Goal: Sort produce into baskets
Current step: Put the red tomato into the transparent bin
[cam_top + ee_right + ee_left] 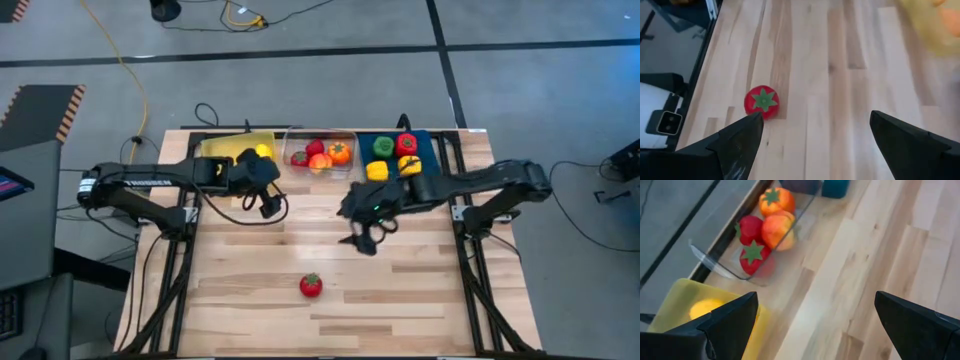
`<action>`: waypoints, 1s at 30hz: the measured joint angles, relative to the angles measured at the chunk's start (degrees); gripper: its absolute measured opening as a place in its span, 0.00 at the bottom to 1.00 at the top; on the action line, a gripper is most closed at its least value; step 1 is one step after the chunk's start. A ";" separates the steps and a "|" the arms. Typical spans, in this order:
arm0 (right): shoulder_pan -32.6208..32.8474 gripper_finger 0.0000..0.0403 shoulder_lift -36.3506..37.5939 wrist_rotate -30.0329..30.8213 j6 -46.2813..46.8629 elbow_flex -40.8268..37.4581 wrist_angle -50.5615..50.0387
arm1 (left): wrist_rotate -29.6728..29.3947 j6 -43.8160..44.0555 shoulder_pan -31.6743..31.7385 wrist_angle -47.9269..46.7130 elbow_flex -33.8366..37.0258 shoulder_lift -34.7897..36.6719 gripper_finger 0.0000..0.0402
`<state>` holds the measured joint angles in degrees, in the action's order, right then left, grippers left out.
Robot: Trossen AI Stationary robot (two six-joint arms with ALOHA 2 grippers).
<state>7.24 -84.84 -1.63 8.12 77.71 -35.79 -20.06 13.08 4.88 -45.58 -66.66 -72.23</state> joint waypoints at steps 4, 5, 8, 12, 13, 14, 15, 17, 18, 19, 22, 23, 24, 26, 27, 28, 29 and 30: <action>1.77 0.97 -5.28 -0.04 -0.02 0.00 3.99 | -0.02 0.15 -1.72 0.26 1.11 0.05 0.97; 2.22 0.97 -6.43 -0.04 -0.03 0.00 4.85 | -0.04 0.07 -2.11 0.11 1.32 0.05 0.97; 3.45 0.97 -9.63 -0.08 -0.40 0.00 6.17 | -0.18 0.09 -3.39 0.24 1.36 0.05 0.97; 4.88 0.97 -12.94 -2.18 -2.72 0.00 7.01 | -0.16 0.07 -4.76 0.35 1.36 0.05 0.97; 5.23 0.97 -13.73 -2.93 -3.29 0.00 7.19 | -0.22 0.06 -5.02 0.37 1.36 0.05 0.97; 5.63 0.97 -14.61 -3.79 -3.59 0.00 7.50 | -0.26 0.07 -5.27 0.50 1.36 0.05 0.97; 6.02 0.97 -15.65 -4.43 -3.72 0.00 8.54 | -0.27 0.07 -5.41 0.55 1.36 0.05 0.97; 6.73 0.97 -17.38 -5.02 -3.95 0.00 10.33 | -0.28 0.07 -5.75 0.54 1.36 0.05 0.97; 7.04 0.97 -18.14 -5.07 -4.09 0.00 10.77 | -0.28 0.07 -5.95 0.55 1.36 0.05 0.97; 7.27 0.97 -18.85 -5.16 -4.09 0.00 11.89 | -0.28 0.07 -6.11 0.57 1.36 0.05 0.97; 7.43 0.97 -20.49 -7.59 -4.07 0.00 15.86 | -0.27 0.07 -6.50 1.02 1.36 0.05 0.97; 7.31 0.97 -20.72 -8.36 -4.07 0.00 17.63 | -0.27 0.07 -6.69 1.40 1.36 0.05 0.97; 7.24 0.97 -21.17 -9.02 -4.08 0.00 19.47 | -0.27 0.07 -6.84 1.88 1.36 0.04 0.97; 6.91 0.97 -21.38 -9.18 -4.12 0.00 21.29 | -0.30 0.04 -7.24 2.70 1.36 0.02 0.97; 6.89 0.97 -21.45 -9.15 -4.15 0.00 21.53 | -0.26 -0.06 -7.53 2.93 1.36 0.02 0.97; 6.87 0.97 -21.92 -9.14 -4.15 0.00 21.92 | -0.26 -0.36 -7.71 3.07 1.36 0.02 0.97; 6.87 0.97 -22.15 -9.12 -4.14 0.02 21.94 | -0.26 -0.38 -7.97 3.10 1.36 0.02 0.97; 6.91 0.97 -22.31 -9.05 -4.15 0.02 21.29 | -0.26 -0.37 -8.22 3.09 1.36 0.02 0.97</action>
<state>14.15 -107.15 -10.68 3.97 77.73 -14.50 -20.32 12.71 -3.35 -42.49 -65.30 -72.20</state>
